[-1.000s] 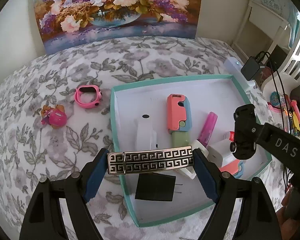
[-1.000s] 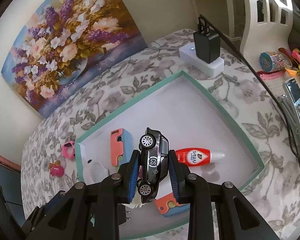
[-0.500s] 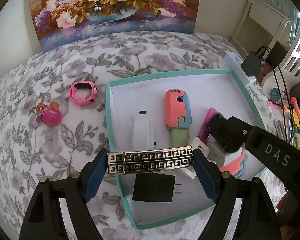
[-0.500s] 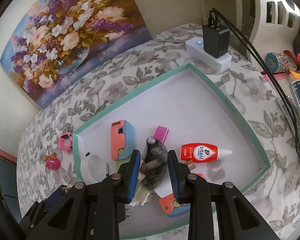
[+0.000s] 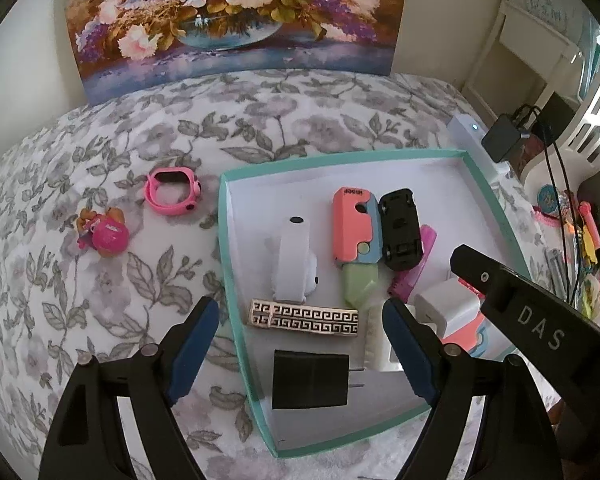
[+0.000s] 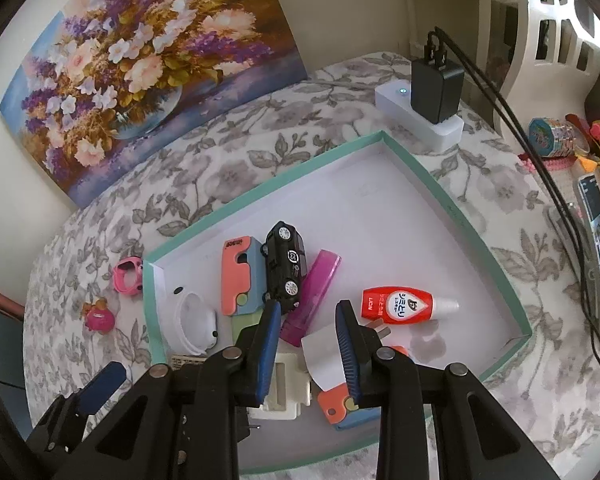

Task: Organize rigid objects
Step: 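Withdraw both open grippers from the tray back toward the pile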

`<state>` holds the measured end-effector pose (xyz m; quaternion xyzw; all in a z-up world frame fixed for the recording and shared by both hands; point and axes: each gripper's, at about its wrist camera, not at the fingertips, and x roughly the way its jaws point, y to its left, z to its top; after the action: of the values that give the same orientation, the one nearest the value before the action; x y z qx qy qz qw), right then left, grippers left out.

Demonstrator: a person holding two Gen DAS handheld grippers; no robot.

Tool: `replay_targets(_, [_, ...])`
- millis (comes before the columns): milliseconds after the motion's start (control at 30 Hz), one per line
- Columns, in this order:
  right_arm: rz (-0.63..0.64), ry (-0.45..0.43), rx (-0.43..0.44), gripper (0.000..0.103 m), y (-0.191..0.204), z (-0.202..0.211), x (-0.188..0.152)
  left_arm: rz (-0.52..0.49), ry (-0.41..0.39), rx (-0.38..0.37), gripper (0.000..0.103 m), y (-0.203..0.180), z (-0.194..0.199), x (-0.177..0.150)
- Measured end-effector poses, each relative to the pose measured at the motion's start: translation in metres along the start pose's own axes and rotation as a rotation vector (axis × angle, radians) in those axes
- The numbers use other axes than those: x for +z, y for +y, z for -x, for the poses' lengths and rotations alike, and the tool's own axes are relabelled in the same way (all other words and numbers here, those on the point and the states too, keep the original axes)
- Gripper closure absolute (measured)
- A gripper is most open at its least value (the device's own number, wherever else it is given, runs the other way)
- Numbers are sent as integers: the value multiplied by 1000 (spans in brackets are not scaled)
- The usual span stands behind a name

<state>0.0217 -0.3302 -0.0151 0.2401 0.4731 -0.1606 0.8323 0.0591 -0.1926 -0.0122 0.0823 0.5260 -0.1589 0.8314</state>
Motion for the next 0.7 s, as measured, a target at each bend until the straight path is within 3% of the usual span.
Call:
replay_targets(533, [27, -10, -19, 71, 7, 7, 0, 191, -16, 41, 18, 55, 11, 9])
replay_targets(600, [34, -6, -31, 69, 9, 5, 0, 220, -15, 52, 16, 63, 11, 8])
replay_targets(700, [43, -2, -45, 54, 11, 4, -1, 259, -15, 74, 13, 75, 11, 7])
